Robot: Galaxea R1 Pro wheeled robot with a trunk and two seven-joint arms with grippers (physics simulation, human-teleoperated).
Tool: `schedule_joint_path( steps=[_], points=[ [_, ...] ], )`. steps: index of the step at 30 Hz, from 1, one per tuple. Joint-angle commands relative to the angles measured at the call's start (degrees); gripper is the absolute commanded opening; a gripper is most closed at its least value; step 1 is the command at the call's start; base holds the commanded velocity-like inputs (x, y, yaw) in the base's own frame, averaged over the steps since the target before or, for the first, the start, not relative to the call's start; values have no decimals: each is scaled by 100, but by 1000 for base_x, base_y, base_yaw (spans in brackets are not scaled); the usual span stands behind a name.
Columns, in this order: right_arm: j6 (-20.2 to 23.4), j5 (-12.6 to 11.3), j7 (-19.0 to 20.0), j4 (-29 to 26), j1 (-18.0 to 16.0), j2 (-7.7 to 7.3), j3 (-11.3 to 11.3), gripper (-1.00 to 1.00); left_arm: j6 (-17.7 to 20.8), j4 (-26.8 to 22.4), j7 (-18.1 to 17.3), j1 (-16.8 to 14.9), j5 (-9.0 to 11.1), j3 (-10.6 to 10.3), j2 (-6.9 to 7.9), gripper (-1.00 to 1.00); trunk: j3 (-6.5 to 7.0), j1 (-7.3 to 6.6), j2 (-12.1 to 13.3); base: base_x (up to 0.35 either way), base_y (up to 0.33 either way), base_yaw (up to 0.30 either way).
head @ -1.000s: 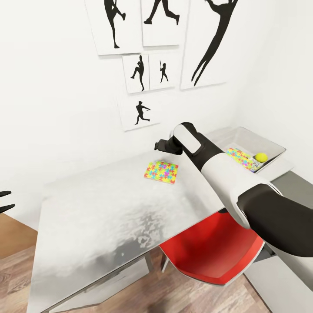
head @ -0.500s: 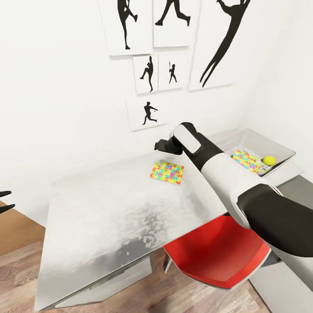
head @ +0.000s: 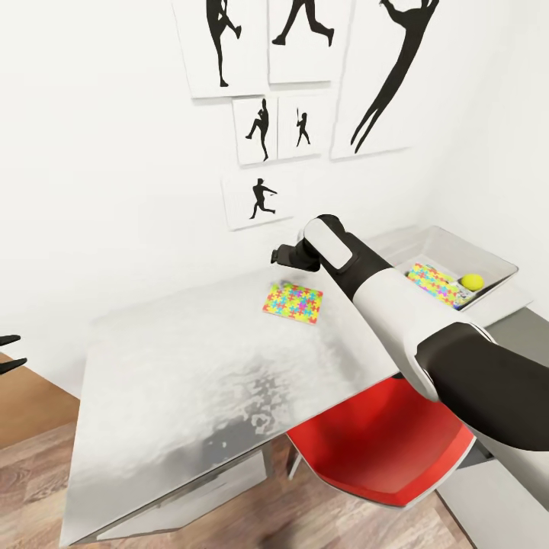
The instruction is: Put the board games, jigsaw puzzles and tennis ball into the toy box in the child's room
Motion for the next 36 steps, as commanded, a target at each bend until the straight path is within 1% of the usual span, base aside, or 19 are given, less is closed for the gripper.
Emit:
schedule_joint_path(
  steps=[1,10,29,36],
  points=[
    [0,-53,-55,-2,-7,0,18,100,60,1,-22,-4,-1,0,2,100,-6,1,-5,0,0,0],
    [4,-57,-58,-23,-7,0,18,100,56,0,-22,-5,0,2,9,100,-28,1,-5,0,0,0],
    [31,-64,-55,-28,-7,0,18,100,59,-6,-27,-4,-5,-23,1,100,-199,1,-5,0,0,0],
    [35,-59,-58,-29,-7,0,18,100,60,-7,-36,-5,-5,-24,-2,100,-265,1,-5,80,-12,0]
  ],
)
